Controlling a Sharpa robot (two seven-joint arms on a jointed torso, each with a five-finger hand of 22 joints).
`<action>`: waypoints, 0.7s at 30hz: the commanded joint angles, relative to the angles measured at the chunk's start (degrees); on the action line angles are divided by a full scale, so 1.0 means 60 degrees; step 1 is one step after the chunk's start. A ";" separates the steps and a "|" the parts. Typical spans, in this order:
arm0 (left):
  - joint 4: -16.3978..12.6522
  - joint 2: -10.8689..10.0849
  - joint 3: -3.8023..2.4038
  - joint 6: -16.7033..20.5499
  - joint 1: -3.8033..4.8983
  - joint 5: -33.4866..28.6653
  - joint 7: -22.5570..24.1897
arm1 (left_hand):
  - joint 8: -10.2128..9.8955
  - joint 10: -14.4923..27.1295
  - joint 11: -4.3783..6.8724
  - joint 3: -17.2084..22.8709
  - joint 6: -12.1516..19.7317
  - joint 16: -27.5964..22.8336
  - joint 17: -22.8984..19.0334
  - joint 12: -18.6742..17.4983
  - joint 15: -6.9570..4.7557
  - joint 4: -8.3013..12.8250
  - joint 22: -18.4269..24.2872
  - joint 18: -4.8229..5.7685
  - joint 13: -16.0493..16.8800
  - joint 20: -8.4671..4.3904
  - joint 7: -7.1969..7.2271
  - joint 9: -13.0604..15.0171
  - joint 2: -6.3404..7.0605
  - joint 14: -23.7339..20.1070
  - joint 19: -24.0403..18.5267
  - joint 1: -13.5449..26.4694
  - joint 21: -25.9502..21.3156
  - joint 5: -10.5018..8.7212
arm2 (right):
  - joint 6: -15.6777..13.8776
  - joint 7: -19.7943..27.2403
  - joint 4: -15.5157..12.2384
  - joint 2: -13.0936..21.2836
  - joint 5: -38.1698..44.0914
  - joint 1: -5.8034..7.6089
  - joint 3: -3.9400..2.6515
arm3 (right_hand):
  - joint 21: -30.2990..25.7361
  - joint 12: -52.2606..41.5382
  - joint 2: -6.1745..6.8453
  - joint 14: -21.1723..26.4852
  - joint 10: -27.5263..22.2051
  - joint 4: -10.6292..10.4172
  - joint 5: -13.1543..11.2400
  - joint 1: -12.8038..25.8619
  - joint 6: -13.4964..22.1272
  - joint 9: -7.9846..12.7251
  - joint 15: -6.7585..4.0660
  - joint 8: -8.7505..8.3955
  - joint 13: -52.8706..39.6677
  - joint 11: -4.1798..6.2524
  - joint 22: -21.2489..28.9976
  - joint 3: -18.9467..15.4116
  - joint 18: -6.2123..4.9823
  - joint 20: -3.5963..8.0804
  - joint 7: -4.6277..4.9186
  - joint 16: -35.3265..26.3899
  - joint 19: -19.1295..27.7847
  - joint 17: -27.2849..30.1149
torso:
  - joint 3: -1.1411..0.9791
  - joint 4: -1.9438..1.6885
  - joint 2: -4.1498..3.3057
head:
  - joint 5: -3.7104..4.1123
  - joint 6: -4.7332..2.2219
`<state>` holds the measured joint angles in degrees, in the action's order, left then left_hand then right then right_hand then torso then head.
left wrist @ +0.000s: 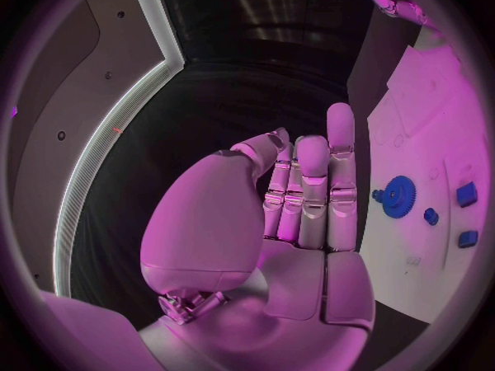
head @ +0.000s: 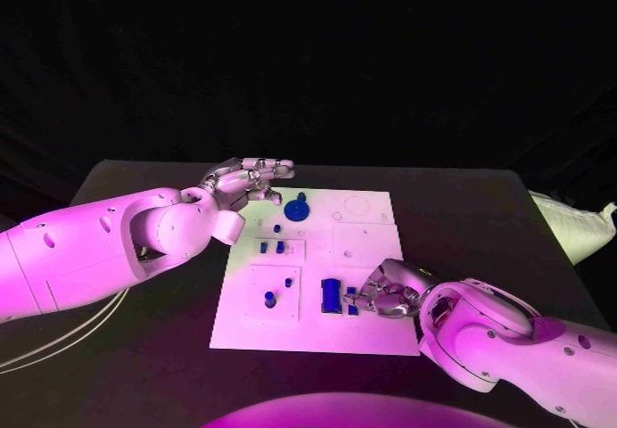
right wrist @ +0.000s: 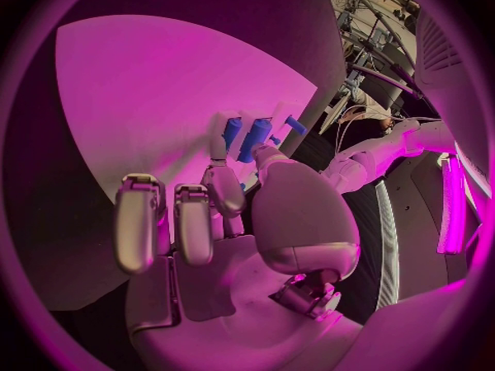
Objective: Assemble the parts on the task board
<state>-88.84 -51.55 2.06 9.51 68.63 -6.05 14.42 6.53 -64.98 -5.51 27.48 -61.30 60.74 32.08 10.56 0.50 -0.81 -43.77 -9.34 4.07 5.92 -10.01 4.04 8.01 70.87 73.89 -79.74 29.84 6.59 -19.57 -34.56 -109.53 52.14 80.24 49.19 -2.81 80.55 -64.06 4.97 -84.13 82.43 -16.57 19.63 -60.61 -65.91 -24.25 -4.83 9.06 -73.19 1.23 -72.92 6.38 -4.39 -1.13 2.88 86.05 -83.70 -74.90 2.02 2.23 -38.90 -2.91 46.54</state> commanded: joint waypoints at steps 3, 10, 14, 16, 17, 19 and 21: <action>-0.0012 0.0007 -0.0006 -0.0192 0.0006 0.0034 0.0041 | 0.0066 0.0063 -0.0033 -0.0006 0.0049 -0.0029 -0.0010 0.0037 0.0004 0.0065 0.0009 -0.0176 -0.0012 0.0002 0.0014 -0.0009 -0.0063 -0.0054 -0.0095 -0.0019 -0.0022 0.0030 | 0.0021 0.0054 -0.0062 0.0077 0.0275 -0.0009 0.0001 | 0.0043 -0.0032 -0.0038 -0.0788 0.0057 0.0013 0.0048 0.0034 -0.0051 -0.0010 -0.0055 -0.0056 -0.0011 0.0029 -0.0014 -0.0106 0.0143 0.0036 0.0014 0.0048 -0.0042 -0.1537 | -0.0002 -0.0001 0.0008 | 0.0010 0.0018; -0.0008 0.0008 -0.0006 -0.0193 0.0006 0.0034 0.0039 | 0.0066 0.0063 -0.0033 -0.0006 0.0049 -0.0029 -0.0010 0.0037 0.0004 0.0065 0.0009 -0.0176 -0.0012 0.0002 0.0014 -0.0009 -0.0063 -0.0054 -0.0095 -0.0019 -0.0022 0.0030 | 0.0237 0.0070 -0.0044 0.0090 0.0282 -0.0010 0.0000 | 0.0040 -0.0021 -0.0029 -0.0786 0.0054 0.0263 -0.0195 -0.0643 -0.0052 -0.0031 -0.0061 -0.0070 -0.0008 0.0031 -0.0020 -0.0367 0.0143 0.0045 0.0016 0.0043 -0.0041 -0.1533 | -0.0002 -0.0005 0.0009 | 0.0030 0.0005; -0.0004 0.0019 -0.0006 -0.0200 0.0006 0.0034 0.0036 | 0.0066 0.0063 -0.0033 -0.0006 0.0049 -0.0029 -0.0010 0.0037 0.0004 0.0065 0.0009 -0.0176 -0.0012 0.0002 0.0014 -0.0009 -0.0063 -0.0054 -0.0095 -0.0019 -0.0022 0.0030 | 0.0336 0.0080 0.0041 0.0009 0.0285 -0.0010 0.0000 | 0.0038 -0.0027 -0.0099 -0.0787 0.0055 0.0593 -0.0973 -0.1286 -0.0061 -0.0046 -0.0060 -0.0078 -0.0014 0.0026 -0.0027 -0.0478 0.0144 0.0042 0.0027 0.0044 -0.0039 -0.1540 | -0.0001 -0.0013 0.0008 | 0.0045 -0.0003; -0.0002 0.0025 -0.0006 -0.0202 0.0006 0.0034 0.0036 | 0.0066 0.0063 -0.0033 -0.0006 0.0049 -0.0029 -0.0010 0.0037 0.0004 0.0065 0.0009 -0.0176 -0.0012 0.0002 0.0014 -0.0009 -0.0063 -0.0054 -0.0095 -0.0019 -0.0022 0.0030 | 0.0363 0.0080 0.0147 -0.0062 0.0301 -0.0010 0.0000 | 0.0045 -0.0034 -0.0192 -0.0790 0.0057 0.0746 -0.1362 -0.1566 -0.0066 -0.0050 -0.0060 -0.0082 -0.0020 0.0029 -0.0044 -0.0486 0.0146 0.0044 0.0025 0.0054 -0.0043 -0.1556 | 0.0000 -0.0010 0.0008 | 0.0052 0.0000; -0.0001 0.0028 -0.0006 -0.0203 0.0006 0.0034 0.0036 | 0.0066 0.0063 -0.0033 -0.0006 0.0049 -0.0029 -0.0010 0.0037 0.0004 0.0065 0.0009 -0.0176 -0.0012 0.0002 0.0014 -0.0009 -0.0063 -0.0054 -0.0095 -0.0019 -0.0022 0.0030 | 0.0371 0.0079 0.0217 -0.0099 0.0308 -0.0010 0.0001 | 0.0048 -0.0039 -0.0236 -0.0791 0.0059 0.0799 -0.1494 -0.1661 -0.0068 -0.0052 -0.0059 -0.0084 -0.0023 0.0031 -0.0051 -0.0487 0.0148 0.0044 0.0023 0.0057 -0.0045 -0.1562 | 0.0001 -0.0010 0.0008 | 0.0056 -0.0005; 0.0001 0.0036 -0.0006 -0.0207 0.0006 0.0034 0.0035 | 0.0066 0.0063 -0.0033 -0.0006 0.0049 -0.0029 -0.0010 0.0037 0.0004 0.0065 0.0009 -0.0176 -0.0012 0.0002 0.0014 -0.0009 -0.0063 -0.0054 -0.0095 -0.0019 -0.0022 0.0030 | 0.0382 0.0075 0.0375 -0.0166 0.0324 -0.0010 0.0001 | 0.0056 -0.0051 -0.0332 -0.0794 0.0064 0.0897 -0.1671 -0.1835 -0.0077 -0.0055 -0.0064 -0.0086 -0.0031 0.0039 -0.0067 -0.0471 0.0151 0.0044 0.0013 0.0066 -0.0050 -0.1576 | 0.0000 -0.0015 0.0004 | 0.0055 -0.0003; 0.0002 0.0041 -0.0006 -0.0211 0.0006 0.0034 0.0032 | 0.0066 0.0063 -0.0033 -0.0006 0.0049 -0.0029 -0.0010 0.0037 0.0004 0.0065 0.0009 -0.0176 -0.0012 0.0002 0.0014 -0.0009 -0.0063 -0.0054 -0.0095 -0.0019 -0.0022 0.0030 | 0.0403 0.0074 0.0517 -0.0218 0.0340 -0.0011 0.0001 | 0.0058 -0.0065 -0.0405 -0.0796 0.0069 0.0972 -0.1772 -0.1958 -0.0081 -0.0056 -0.0068 -0.0088 -0.0041 0.0044 -0.0072 -0.0457 0.0151 0.0046 0.0006 0.0072 -0.0051 -0.1586 | 0.0001 -0.0025 0.0002 | 0.0050 0.0007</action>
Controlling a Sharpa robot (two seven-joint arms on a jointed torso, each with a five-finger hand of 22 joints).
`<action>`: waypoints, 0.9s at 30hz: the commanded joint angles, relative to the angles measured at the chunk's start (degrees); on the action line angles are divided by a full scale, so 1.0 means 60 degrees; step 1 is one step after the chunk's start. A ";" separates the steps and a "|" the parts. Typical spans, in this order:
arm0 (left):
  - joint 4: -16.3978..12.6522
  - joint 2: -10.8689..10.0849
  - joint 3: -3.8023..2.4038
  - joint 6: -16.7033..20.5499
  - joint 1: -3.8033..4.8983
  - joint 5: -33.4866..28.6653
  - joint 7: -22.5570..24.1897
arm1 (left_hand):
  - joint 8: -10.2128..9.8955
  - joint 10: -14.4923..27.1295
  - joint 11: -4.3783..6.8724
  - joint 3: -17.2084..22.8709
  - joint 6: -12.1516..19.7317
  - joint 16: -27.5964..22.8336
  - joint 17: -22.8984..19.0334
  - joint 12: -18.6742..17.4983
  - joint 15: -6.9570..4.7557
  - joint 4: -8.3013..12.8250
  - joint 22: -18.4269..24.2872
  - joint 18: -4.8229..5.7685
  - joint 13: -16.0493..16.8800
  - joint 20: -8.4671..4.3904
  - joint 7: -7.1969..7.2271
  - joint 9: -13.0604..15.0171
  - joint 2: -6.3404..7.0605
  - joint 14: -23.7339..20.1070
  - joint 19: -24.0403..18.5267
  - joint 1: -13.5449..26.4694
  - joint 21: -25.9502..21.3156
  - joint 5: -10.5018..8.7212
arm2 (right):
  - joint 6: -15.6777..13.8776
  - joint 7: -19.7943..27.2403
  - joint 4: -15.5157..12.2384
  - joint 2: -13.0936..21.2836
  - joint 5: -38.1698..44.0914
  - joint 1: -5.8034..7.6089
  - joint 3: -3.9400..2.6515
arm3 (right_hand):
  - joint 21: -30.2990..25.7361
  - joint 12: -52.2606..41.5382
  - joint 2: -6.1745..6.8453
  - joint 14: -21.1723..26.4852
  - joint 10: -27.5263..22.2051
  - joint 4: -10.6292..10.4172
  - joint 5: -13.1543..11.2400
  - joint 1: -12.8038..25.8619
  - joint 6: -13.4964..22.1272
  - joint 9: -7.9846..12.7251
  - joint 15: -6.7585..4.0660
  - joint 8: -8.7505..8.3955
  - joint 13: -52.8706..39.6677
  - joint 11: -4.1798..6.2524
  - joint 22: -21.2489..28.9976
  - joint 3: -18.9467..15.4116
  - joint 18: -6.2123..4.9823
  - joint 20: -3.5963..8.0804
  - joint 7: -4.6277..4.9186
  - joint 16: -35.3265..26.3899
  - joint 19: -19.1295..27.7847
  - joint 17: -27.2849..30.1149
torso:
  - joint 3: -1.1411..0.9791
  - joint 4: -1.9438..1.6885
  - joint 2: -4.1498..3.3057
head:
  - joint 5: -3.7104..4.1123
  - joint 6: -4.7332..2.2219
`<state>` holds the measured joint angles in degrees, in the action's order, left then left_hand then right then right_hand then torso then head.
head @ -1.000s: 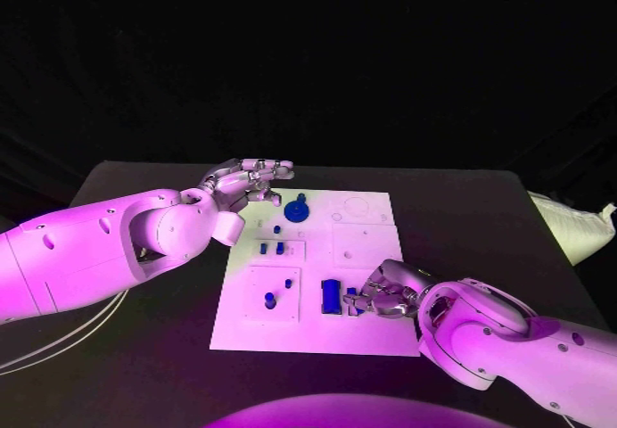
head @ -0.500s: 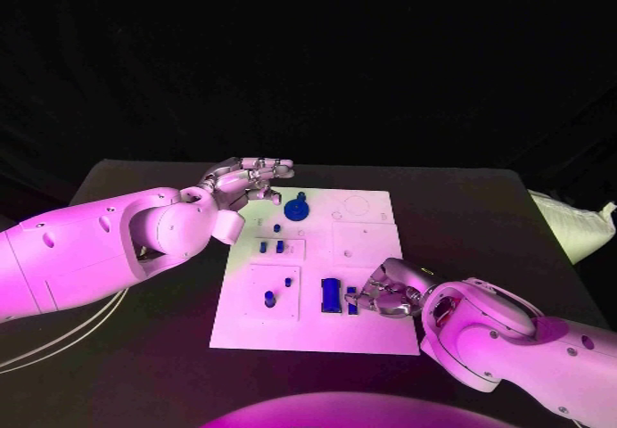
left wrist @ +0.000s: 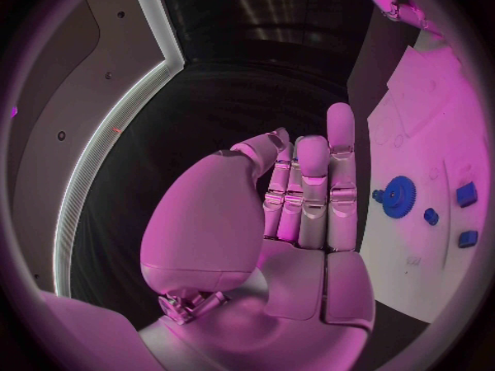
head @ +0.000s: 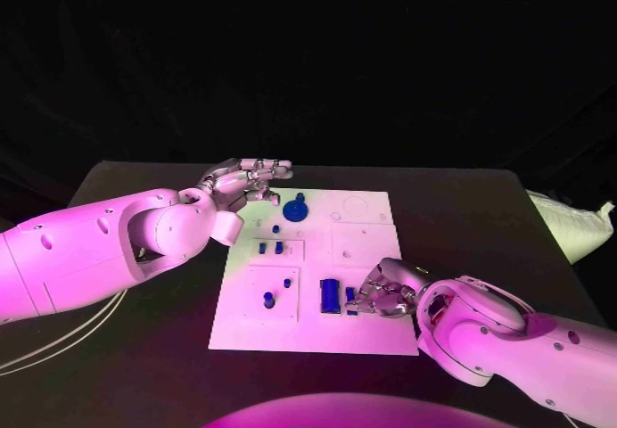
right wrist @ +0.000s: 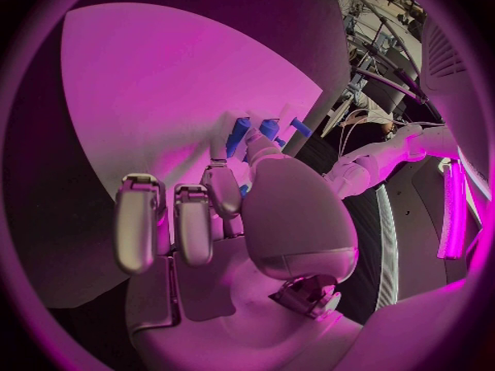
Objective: Assemble the parts on the task board
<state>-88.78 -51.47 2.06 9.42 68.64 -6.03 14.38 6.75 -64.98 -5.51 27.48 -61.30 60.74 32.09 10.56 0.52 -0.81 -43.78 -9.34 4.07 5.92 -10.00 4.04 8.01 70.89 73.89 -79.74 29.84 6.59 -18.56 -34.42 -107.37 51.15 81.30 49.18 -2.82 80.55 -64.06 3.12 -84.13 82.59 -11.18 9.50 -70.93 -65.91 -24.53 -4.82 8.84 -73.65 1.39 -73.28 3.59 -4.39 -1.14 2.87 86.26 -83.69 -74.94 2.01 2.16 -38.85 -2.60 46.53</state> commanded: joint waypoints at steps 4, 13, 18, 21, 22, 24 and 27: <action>-0.0006 0.0024 -0.0006 -0.0190 0.0005 0.0030 0.0036 | 0.0030 0.0063 -0.0033 -0.0006 0.0049 -0.0029 -0.0011 0.0037 0.0001 0.0065 0.0010 -0.0176 -0.0012 0.0002 0.0014 -0.0009 -0.0063 -0.0057 -0.0095 -0.0019 -0.0022 0.0030 | 0.0275 0.0054 0.0317 -0.0117 0.0195 -0.0015 0.0003 | 0.0065 -0.0097 -0.0160 -0.0800 0.0053 0.0177 -0.0204 -0.0388 -0.0094 -0.0015 -0.0074 -0.0050 0.0015 0.0025 -0.0030 0.0006 0.0155 0.0050 -0.0001 0.0045 -0.0057 -0.1596 | -0.0007 -0.0009 -0.0014 | -0.0026 0.0025; -0.0003 0.0020 -0.0005 -0.0188 0.0005 0.0030 0.0033 | 0.0030 0.0063 -0.0033 -0.0006 0.0049 -0.0029 -0.0011 0.0037 0.0001 0.0065 0.0010 -0.0176 -0.0012 0.0002 0.0014 -0.0009 -0.0063 -0.0057 -0.0095 -0.0019 -0.0022 0.0030 | 0.0177 0.0092 0.0359 -0.0140 0.0256 -0.0025 0.0003 | 0.0068 -0.0110 -0.0267 -0.0802 0.0064 0.0184 -0.0503 -0.0384 -0.0107 -0.0014 -0.0067 -0.0059 0.0006 0.0013 -0.0040 -0.0101 0.0157 0.0050 0.0015 0.0051 -0.0057 -0.1607 | -0.0008 0.0007 0.0002 | -0.0042 0.0025; 0.0002 0.0020 -0.0005 -0.0191 0.0005 0.0030 0.0032 | 0.0030 0.0063 -0.0033 -0.0006 0.0049 -0.0029 -0.0011 0.0037 0.0001 0.0065 0.0010 -0.0176 -0.0012 0.0002 0.0014 -0.0009 -0.0063 -0.0057 -0.0095 -0.0019 -0.0022 0.0030 | -0.0045 0.0226 0.0314 -0.0114 0.0241 -0.0027 0.0003 | 0.0061 -0.0113 -0.0242 -0.0799 0.0066 0.0103 -0.0583 -0.0247 -0.0114 -0.0014 -0.0057 -0.0062 0.0003 0.0002 -0.0031 -0.0246 0.0155 0.0042 0.0026 0.0044 -0.0052 -0.1598 | -0.0004 0.0011 0.0004 | -0.0028 0.0018; 0.0004 0.0019 -0.0005 -0.0192 0.0005 0.0030 0.0034 | 0.0030 0.0063 -0.0033 -0.0006 0.0049 -0.0029 -0.0011 0.0037 0.0001 0.0065 0.0010 -0.0176 -0.0012 0.0002 0.0014 -0.0009 -0.0063 -0.0057 -0.0095 -0.0019 -0.0022 0.0030 | -0.0255 0.0427 0.0262 -0.0067 0.0130 -0.0028 0.0001 | 0.0056 -0.0100 -0.0208 -0.0796 0.0060 0.0034 -0.0600 -0.0139 -0.0108 -0.0012 -0.0049 -0.0070 0.0010 -0.0008 -0.0024 -0.0357 0.0153 0.0036 0.0036 0.0035 -0.0048 -0.1584 | -0.0004 0.0008 0.0003 | -0.0016 0.0014; 0.0005 0.0017 -0.0005 -0.0190 0.0004 0.0030 0.0034 | 0.0030 0.0063 -0.0033 -0.0006 0.0049 -0.0029 -0.0011 0.0037 0.0001 0.0065 0.0010 -0.0176 -0.0012 0.0002 0.0014 -0.0009 -0.0063 -0.0057 -0.0095 -0.0019 -0.0022 0.0030 | -0.0366 0.0536 0.0239 -0.0038 0.0043 -0.0028 0.0000 | 0.0045 -0.0077 -0.0187 -0.0793 0.0050 0.0002 -0.0591 -0.0093 -0.0097 -0.0010 -0.0045 -0.0078 0.0023 -0.0013 -0.0005 -0.0409 0.0149 0.0032 0.0042 0.0024 -0.0041 -0.1567 | -0.0006 0.0003 -0.0001 | -0.0008 0.0012; 0.0008 0.0015 -0.0004 -0.0188 0.0004 0.0030 0.0036 | 0.0030 0.0063 -0.0033 -0.0006 0.0049 -0.0029 -0.0011 0.0037 0.0001 0.0065 0.0010 -0.0176 -0.0012 0.0002 0.0014 -0.0009 -0.0063 -0.0057 -0.0095 -0.0019 -0.0022 0.0030 | -0.0556 0.0798 0.0196 0.0037 -0.0182 -0.0027 -0.0004 | 0.0013 -0.0055 -0.0135 -0.0784 0.0029 -0.0061 -0.0477 -0.0006 -0.0059 -0.0001 -0.0033 -0.0103 0.0031 -0.0029 0.0049 -0.0524 0.0139 0.0023 0.0059 -0.0003 -0.0019 -0.1527 | -0.0006 0.0003 -0.0001 | -0.0013 0.0006; 0.0016 0.0011 -0.0004 -0.0181 0.0004 0.0030 0.0039 | 0.0030 0.0063 -0.0033 -0.0006 0.0049 -0.0029 -0.0011 0.0037 0.0001 0.0065 0.0010 -0.0176 -0.0012 0.0002 0.0014 -0.0009 -0.0063 -0.0057 -0.0095 -0.0019 -0.0022 0.0030 | -0.0870 0.1350 0.0147 0.0198 -0.0802 -0.0001 -0.0026 | -0.0088 0.0085 -0.0003 -0.0757 -0.0051 -0.0189 -0.0011 0.0146 0.0027 0.0020 -0.0005 -0.0162 0.0107 -0.0063 0.0210 -0.0808 0.0106 0.0000 0.0096 -0.0086 0.0049 -0.1407 | -0.0001 0.0000 0.0003 | -0.0018 -0.0002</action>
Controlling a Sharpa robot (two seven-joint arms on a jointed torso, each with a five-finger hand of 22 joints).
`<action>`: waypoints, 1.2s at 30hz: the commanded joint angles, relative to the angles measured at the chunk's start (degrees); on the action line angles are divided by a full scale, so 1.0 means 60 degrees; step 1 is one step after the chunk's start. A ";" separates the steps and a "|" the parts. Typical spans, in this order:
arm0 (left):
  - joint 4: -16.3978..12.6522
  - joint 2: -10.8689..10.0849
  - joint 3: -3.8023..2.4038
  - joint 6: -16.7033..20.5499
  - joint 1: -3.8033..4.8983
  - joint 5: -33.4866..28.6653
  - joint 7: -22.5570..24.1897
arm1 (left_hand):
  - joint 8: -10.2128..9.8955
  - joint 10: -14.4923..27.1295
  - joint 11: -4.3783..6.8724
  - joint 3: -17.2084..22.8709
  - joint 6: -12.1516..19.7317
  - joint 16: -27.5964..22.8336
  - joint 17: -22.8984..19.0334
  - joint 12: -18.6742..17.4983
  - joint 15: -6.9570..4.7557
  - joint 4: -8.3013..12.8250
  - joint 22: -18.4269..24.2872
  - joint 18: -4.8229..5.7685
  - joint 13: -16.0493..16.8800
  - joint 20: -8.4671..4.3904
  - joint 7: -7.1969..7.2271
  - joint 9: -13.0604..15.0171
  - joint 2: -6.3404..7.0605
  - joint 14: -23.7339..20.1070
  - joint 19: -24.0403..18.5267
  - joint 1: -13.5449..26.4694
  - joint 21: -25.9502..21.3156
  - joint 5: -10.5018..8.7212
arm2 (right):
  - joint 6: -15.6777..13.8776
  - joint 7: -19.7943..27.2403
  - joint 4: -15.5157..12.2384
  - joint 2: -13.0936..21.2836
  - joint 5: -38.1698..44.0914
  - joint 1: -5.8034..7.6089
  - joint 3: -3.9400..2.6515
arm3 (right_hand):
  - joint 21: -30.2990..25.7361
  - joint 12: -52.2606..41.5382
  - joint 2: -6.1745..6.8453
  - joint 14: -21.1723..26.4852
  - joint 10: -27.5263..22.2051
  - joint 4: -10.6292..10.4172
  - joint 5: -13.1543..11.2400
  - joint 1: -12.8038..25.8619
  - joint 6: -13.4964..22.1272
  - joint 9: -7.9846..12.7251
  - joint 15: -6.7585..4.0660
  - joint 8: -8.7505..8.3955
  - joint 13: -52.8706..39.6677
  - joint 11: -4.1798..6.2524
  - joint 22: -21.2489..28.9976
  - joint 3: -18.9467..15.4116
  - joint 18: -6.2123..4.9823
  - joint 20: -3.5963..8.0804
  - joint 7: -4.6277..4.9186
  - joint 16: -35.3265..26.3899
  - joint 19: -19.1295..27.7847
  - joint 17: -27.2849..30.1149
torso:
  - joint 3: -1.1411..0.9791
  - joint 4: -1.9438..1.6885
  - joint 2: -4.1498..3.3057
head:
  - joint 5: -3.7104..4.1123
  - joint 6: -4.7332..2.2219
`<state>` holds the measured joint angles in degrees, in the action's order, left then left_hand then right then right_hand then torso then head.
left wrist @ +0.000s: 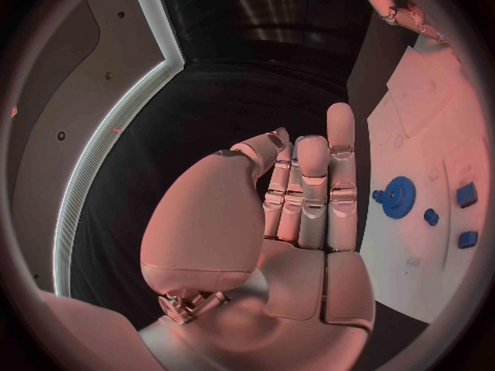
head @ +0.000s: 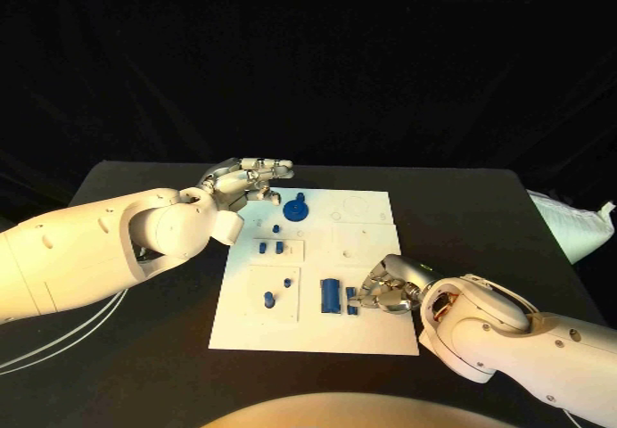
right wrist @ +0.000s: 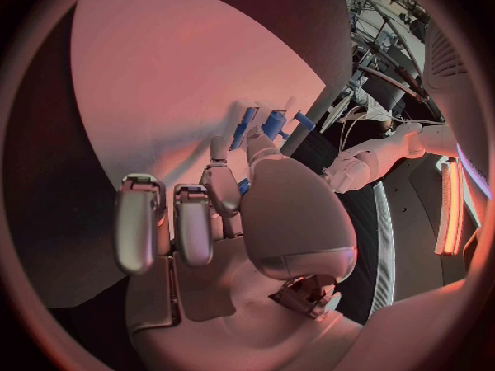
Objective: Assemble the parts on the task board
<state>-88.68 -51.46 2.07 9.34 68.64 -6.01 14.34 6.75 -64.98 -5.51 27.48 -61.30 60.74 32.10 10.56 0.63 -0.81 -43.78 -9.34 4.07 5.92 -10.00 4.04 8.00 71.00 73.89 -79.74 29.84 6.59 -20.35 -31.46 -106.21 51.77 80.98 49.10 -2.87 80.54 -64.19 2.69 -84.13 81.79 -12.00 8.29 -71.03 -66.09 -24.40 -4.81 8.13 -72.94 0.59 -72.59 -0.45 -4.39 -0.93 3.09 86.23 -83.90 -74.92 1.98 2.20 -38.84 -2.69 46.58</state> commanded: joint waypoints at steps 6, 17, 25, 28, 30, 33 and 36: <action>0.0026 -0.0006 0.0012 -0.0142 0.0002 0.0014 0.0062 | 0.0045 0.0079 -0.0037 -0.0007 0.0059 -0.0036 -0.0055 0.0058 -0.0012 0.0071 0.0013 -0.0174 -0.0014 0.0005 0.0011 -0.0009 -0.0069 -0.0092 -0.0098 0.0002 -0.0026 0.0028 | -0.1139 0.2967 0.0289 0.0349 -0.3435 0.0384 -0.0052 | -0.0397 0.1004 -0.0007 -0.0673 -0.0346 -0.0076 0.0366 -0.0053 0.0751 0.0220 0.0163 -0.0461 0.0537 -0.0146 0.0570 -0.0427 0.0017 -0.0170 0.0320 -0.0336 0.0288 -0.1061 | 0.0020 0.0058 0.0045 | 0.0004 -0.0066; 0.0412 0.0171 0.0126 0.0194 -0.0128 -0.0420 0.0300 | 0.0109 0.0134 -0.0037 -0.0231 0.0101 -0.0500 -0.0624 0.0158 0.0063 -0.0042 0.0141 -0.0166 -0.0017 0.0055 0.0003 -0.0011 0.0015 -0.0615 -0.0440 0.0305 -0.0277 0.0005 | -0.0944 0.7332 0.2568 -0.0180 -0.9903 0.1251 -0.0058 | -0.5736 0.7337 -0.0657 0.1627 -0.2899 0.0666 0.0329 -0.1686 0.1731 0.1051 0.0625 -0.0735 0.5401 -0.0665 0.7062 -0.0148 -0.1049 -0.0572 0.0896 -0.7155 0.3097 0.5878 | 0.0109 0.0245 0.0467 | 0.0076 -0.0403; 0.1119 0.0525 0.0140 0.0681 -0.0351 -0.0914 0.0831 | -0.0144 0.0546 -0.0401 -0.0872 0.0687 -0.5047 -0.2929 -0.0145 0.0801 -0.0328 0.1823 0.0011 -0.0077 0.0739 0.0034 -0.0033 0.0039 -0.2627 -0.3520 0.0543 -0.2880 -0.0016 | -0.0129 0.8722 0.4243 -0.0980 -1.1626 0.1429 -0.0060 | -0.9398 0.9795 -0.0547 0.3725 -0.3128 0.0930 -0.0020 -0.2263 0.1896 0.1908 0.1540 -0.0761 0.8954 -0.1322 0.9361 0.0394 -0.0944 -0.1507 0.1165 -1.1674 0.4710 0.8645 | 0.0096 0.0310 0.0790 | 0.0159 -0.0909; 0.1381 0.0685 0.0140 0.0862 -0.0423 -0.0998 0.1039 | -0.0264 0.0601 -0.0515 -0.1016 0.0717 -0.6216 -0.3494 -0.0332 0.1055 -0.0333 0.2482 0.0013 -0.0082 0.1089 0.0079 -0.0044 -0.0020 -0.2907 -0.4326 0.0420 -0.3661 0.0017 | 0.0083 0.9007 0.4767 -0.1251 -1.1835 0.1458 -0.0069 | -1.0369 1.0085 -0.0527 0.3575 -0.3027 0.1149 -0.0048 -0.2152 0.1911 0.2413 0.1692 -0.0768 1.0215 -0.1388 1.0067 0.0530 -0.0992 -0.1796 0.1234 -1.2799 0.4488 0.9773 | 0.0065 0.0300 0.0864 | 0.0177 -0.1052; 0.1540 0.0789 0.0139 0.0980 -0.0469 -0.1030 0.1178 | -0.0329 0.0638 -0.0596 -0.1086 0.0676 -0.6785 -0.3774 -0.0472 0.1200 -0.0355 0.2798 -0.0026 -0.0086 0.1284 0.0099 -0.0043 -0.0079 -0.3086 -0.4679 0.0378 -0.3995 0.0022 | 0.0220 0.9152 0.5068 -0.1413 -1.1915 0.1472 -0.0077 | -1.0727 1.0083 -0.0567 0.3538 -0.3091 0.1277 -0.0047 -0.2056 0.1921 0.2617 0.1761 -0.0765 1.0650 -0.1456 1.0325 0.0572 -0.1002 -0.1839 0.1237 -1.3153 0.4401 1.0172 | 0.0048 0.0293 0.0914 | 0.0183 -0.1166; 0.1694 0.0898 0.0135 0.1149 -0.0528 -0.1057 0.1366 | -0.0415 0.0630 -0.0623 -0.1162 0.0572 -0.7393 -0.4074 -0.0684 0.1289 -0.0345 0.3170 -0.0179 -0.0086 0.1503 0.0057 -0.0043 -0.0145 -0.3048 -0.4909 0.0280 -0.4271 0.0028 | 0.0394 0.9294 0.5384 -0.1597 -1.1970 0.1482 -0.0086 | -1.1130 1.0080 -0.0618 0.3198 -0.3191 0.1543 -0.0061 -0.1890 0.1934 0.2919 0.1775 -0.0760 1.1205 -0.1489 1.0660 0.0573 -0.1019 -0.1841 0.1261 -1.3476 0.4038 1.0698 | 0.0038 0.0281 0.0961 | 0.0212 -0.1266; 0.1781 0.0959 0.0132 0.1312 -0.0574 -0.1076 0.1520 | -0.0462 0.0571 -0.0601 -0.1161 0.0498 -0.7727 -0.4234 -0.0819 0.1289 -0.0328 0.3373 -0.0214 -0.0088 0.1551 0.0007 -0.0043 -0.0208 -0.2908 -0.4850 0.0194 -0.4298 0.0035 | 0.0523 0.9385 0.5574 -0.1726 -1.1947 0.1488 -0.0093 | -1.1316 1.0082 -0.0754 0.2508 -0.3092 0.1797 -0.0048 -0.1739 0.1830 0.3157 0.1657 -0.0753 1.1560 -0.1430 1.0892 0.0609 -0.1019 -0.1675 0.1278 -1.3582 0.3403 1.1090 | 0.0009 0.0280 0.0960 | 0.0208 -0.1389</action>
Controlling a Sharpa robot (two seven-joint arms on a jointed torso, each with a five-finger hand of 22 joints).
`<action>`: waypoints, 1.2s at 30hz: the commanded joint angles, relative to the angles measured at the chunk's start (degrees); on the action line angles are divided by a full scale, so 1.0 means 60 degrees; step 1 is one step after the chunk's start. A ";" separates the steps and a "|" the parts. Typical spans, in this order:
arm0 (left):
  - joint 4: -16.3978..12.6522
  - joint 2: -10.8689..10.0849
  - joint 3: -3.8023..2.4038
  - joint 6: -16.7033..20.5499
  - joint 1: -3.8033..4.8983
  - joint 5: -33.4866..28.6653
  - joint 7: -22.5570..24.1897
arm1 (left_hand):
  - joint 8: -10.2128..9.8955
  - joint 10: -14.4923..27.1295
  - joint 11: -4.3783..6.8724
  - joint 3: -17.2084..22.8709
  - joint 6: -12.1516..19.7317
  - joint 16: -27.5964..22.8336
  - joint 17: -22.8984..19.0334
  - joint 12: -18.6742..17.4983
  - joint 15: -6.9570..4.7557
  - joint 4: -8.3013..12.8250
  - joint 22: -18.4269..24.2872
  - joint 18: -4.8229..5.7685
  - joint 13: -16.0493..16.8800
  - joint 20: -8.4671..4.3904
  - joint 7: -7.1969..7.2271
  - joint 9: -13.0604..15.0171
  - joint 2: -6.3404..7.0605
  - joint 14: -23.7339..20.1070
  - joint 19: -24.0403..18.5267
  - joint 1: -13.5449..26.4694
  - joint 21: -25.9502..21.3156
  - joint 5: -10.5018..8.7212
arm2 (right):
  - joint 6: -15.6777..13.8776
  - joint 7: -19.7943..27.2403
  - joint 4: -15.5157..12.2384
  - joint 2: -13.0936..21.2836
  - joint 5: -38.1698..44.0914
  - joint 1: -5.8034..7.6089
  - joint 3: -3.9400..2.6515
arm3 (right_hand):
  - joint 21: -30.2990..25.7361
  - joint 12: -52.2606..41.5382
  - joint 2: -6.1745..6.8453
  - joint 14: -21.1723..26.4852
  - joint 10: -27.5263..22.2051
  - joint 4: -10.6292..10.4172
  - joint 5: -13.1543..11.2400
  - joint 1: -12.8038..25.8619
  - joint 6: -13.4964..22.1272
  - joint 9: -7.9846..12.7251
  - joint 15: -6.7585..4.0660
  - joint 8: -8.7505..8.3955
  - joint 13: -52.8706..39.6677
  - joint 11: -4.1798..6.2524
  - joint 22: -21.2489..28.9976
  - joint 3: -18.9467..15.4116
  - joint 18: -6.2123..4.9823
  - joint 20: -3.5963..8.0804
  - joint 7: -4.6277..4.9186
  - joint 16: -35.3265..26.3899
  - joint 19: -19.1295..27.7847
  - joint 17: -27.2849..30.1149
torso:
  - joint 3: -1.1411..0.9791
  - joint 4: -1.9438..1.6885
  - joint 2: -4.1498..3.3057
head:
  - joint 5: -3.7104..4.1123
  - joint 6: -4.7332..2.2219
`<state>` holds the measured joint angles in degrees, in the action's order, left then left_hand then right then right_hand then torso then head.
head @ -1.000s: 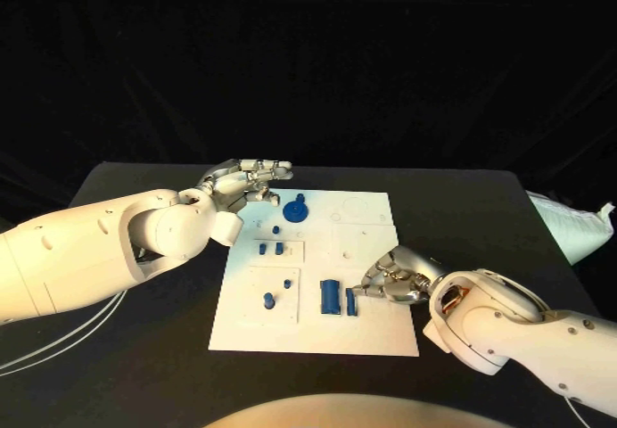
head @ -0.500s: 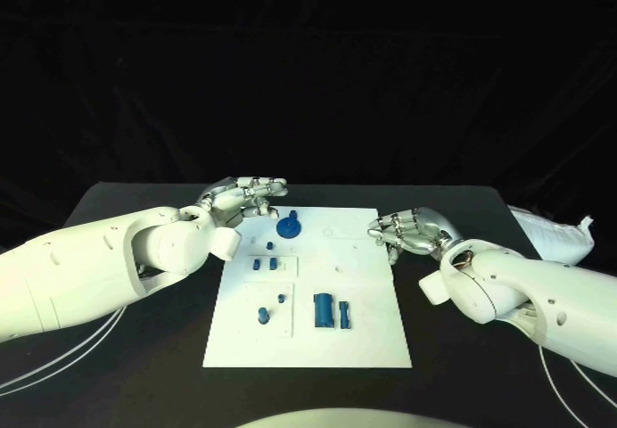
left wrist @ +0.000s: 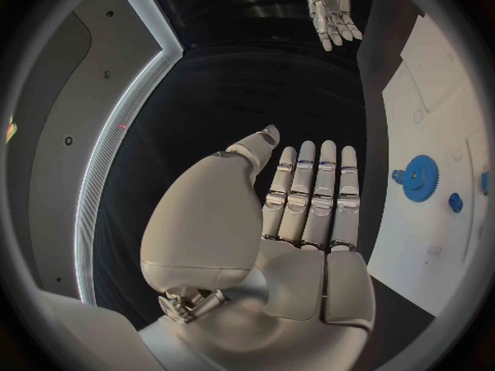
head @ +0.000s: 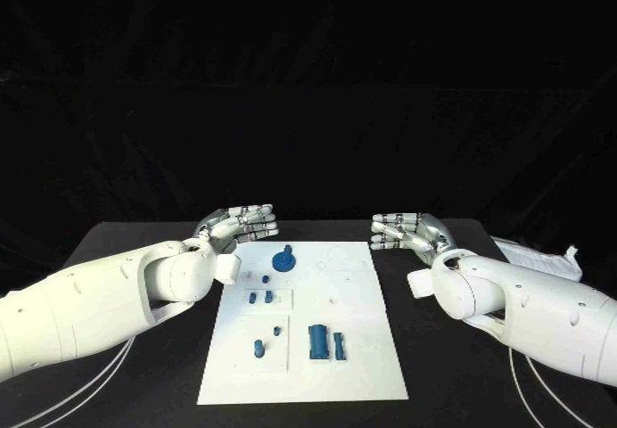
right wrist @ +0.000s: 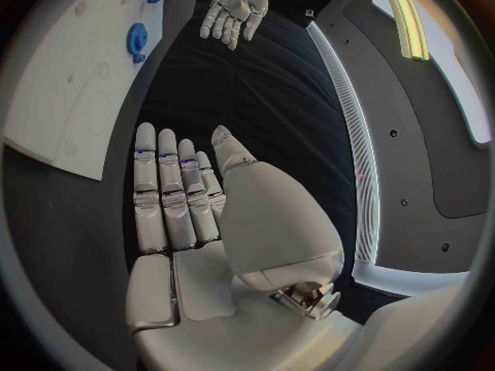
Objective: Assemble the parts on the task board
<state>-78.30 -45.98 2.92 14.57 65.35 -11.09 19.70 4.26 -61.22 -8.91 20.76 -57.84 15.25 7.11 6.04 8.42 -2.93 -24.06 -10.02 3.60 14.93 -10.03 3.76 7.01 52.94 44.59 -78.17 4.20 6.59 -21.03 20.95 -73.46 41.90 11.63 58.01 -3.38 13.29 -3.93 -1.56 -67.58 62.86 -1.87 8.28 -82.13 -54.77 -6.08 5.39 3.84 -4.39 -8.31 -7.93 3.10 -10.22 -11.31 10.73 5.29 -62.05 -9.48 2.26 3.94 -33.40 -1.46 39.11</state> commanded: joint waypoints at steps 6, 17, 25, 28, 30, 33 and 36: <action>-0.0031 0.0029 -0.0019 0.0243 -0.0049 0.0031 0.0137 | -0.0710 0.3720 0.0521 -0.1293 0.3504 -0.1064 -0.0498 -0.1006 -0.0522 0.0488 0.1553 0.0467 -0.0600 -0.0889 0.0612 -0.0627 -0.0477 -0.3167 -0.2711 0.4735 -0.0699 -0.0377 | -0.0080 0.0154 -0.0037 -0.0034 -0.0147 0.0016 0.0019 | -0.0915 0.0655 0.0260 0.3926 -0.3805 0.0311 -0.0533 0.5136 0.3320 0.1014 -0.0898 -0.0640 0.0732 0.0537 0.0590 -0.0517 0.0514 0.0738 -0.0655 -0.0881 0.3593 0.0745 | -0.0050 -0.0078 0.0056 | 0.0033 -0.0134; -0.0913 0.0115 -0.0235 0.2403 -0.0425 0.0869 0.0850 | -0.0710 0.6075 0.1485 -0.2083 0.5736 -0.1599 -0.1185 -0.1006 -0.1403 0.0488 0.2447 0.0839 -0.0600 -0.1473 0.0995 -0.0627 -0.1169 -0.5225 -0.4425 0.7756 -0.0699 -0.1098 | -0.2211 0.0900 -0.1571 0.0248 -0.1161 0.0210 0.0327 | -0.1388 0.0655 0.0260 0.6580 -0.6216 0.0311 -0.1380 0.8219 0.5420 0.1014 -0.0898 -0.0640 0.0732 0.1384 0.1322 -0.0517 0.0883 0.1154 -0.1066 -0.0881 0.6033 0.1580 | -0.0368 -0.0641 0.0361 | 0.0238 -0.0770; -0.1708 0.0192 -0.0430 0.4350 -0.0765 0.1625 0.1493 | -0.0710 0.7276 0.1485 -0.2481 0.6869 -0.2542 -0.1185 -0.1006 -0.1403 0.0488 0.2900 0.0999 -0.0600 -0.1765 0.1671 -0.0627 -0.1169 -0.6272 -0.5302 0.9286 -0.0699 -0.1098 | -0.3646 0.1403 -0.2605 0.0439 -0.1843 0.0341 0.0535 | -0.2216 0.0655 0.0260 0.7940 -0.7457 0.0311 -0.1380 0.9806 0.6493 0.1014 -0.0898 -0.0640 0.0732 0.1384 0.1322 -0.0517 0.0993 0.1885 -0.1788 -0.0881 0.7286 0.1580 | -0.0377 -0.0657 0.0370 | 0.0244 -0.0788; -0.1871 0.0208 -0.0470 0.4750 -0.0834 0.1780 0.1625 | -0.0710 0.7651 0.1485 -0.2608 0.7225 -0.2542 -0.1185 -0.1006 -0.1403 0.0488 0.3043 0.1670 -0.0600 -0.2489 0.1671 -0.0627 -0.1169 -0.6604 -0.5574 0.9766 -0.0699 -0.1098 | -0.3836 0.1469 -0.2741 0.0464 -0.1933 0.0358 0.0562 | -0.2216 0.0655 0.0260 0.8365 -0.7844 0.0311 -0.1380 1.0302 0.6835 0.1014 -0.0898 -0.0640 0.0732 0.1384 0.1322 -0.0517 0.1703 0.1885 -0.1788 -0.0881 0.7679 0.1580 | -0.0377 -0.0657 0.0370 | 0.0244 -0.0788; -0.1922 0.0213 -0.0482 0.4875 -0.0856 0.1829 0.1666 | -0.0710 0.7823 0.1485 -0.2664 0.7387 -0.2542 -0.1185 -0.1006 -0.1403 0.0488 0.3109 0.1670 -0.0600 -0.2489 0.1671 -0.0627 -0.1169 -0.6749 -0.5696 0.9985 -0.0699 -0.1098 | -0.3847 0.1473 -0.2750 0.0465 -0.1939 0.0359 0.0564 | -0.2216 0.0655 0.0260 0.8560 -0.8022 0.0311 -0.1380 1.0528 0.6988 0.1014 -0.0898 -0.0640 0.0732 0.1384 0.1322 -0.0517 0.1703 0.1885 -0.1788 -0.0881 0.7857 0.1580 | -0.0377 -0.0657 0.0370 | 0.0244 -0.0788; -0.1942 0.0215 -0.0487 0.4924 -0.0865 0.1848 0.1683 | -0.0710 0.8097 0.1485 -0.2745 0.7642 -0.2542 -0.1185 -0.1006 -0.1403 0.0488 0.3212 0.1670 -0.0600 -0.2489 0.1671 -0.0627 -0.1169 -0.6988 -0.5886 1.0334 -0.0699 -0.1098 | -0.3847 0.1473 -0.2750 0.0465 -0.1939 0.0359 0.0564 | -0.2216 0.0655 0.0260 0.8867 -0.8298 0.0311 -0.1380 1.0889 0.7233 0.1014 -0.0898 -0.0640 0.0732 0.1384 0.1322 -0.0517 0.1703 0.1885 -0.1788 -0.0881 0.8137 0.1580 | -0.0377 -0.0657 0.0370 | 0.0244 -0.0788; -0.1942 0.0215 -0.0487 0.4924 -0.0865 0.1848 0.1683 | -0.0710 0.8373 0.1485 -0.3460 0.7904 -0.2542 -0.1185 -0.1006 -0.1403 0.0488 0.3315 0.1670 -0.0600 -0.2489 0.1671 -0.0627 -0.1169 -0.7227 -0.6088 1.0684 -0.0699 -0.1098 | -0.3847 0.1473 -0.2750 0.0465 -0.1939 0.0359 0.0564 | -0.2216 0.0655 0.0260 0.9182 -0.8585 0.0311 -0.1380 1.1251 0.7481 0.1014 -0.0898 -0.0640 0.0732 0.1384 0.1322 -0.0517 0.1703 0.1885 -0.1788 -0.0881 0.8426 0.1580 | -0.0377 -0.0657 0.0370 | 0.0244 -0.0788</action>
<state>-89.79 -44.80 0.07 41.79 60.17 -1.77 27.70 0.38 -15.09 -0.13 4.48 -14.30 1.05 0.10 0.39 0.13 -0.01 -5.70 -1.75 0.07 1.15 -0.25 0.06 0.03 13.12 11.18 -19.32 0.20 0.37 -42.75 28.20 -89.85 44.71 0.69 60.15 0.01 0.67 -0.38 0.00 -17.12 15.56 0.08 0.30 -20.03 -13.56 -0.08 0.04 0.41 -0.08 -0.09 -0.10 0.32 -1.42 -0.38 0.31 0.22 -15.74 -0.15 0.01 0.01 -31.19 0.00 34.38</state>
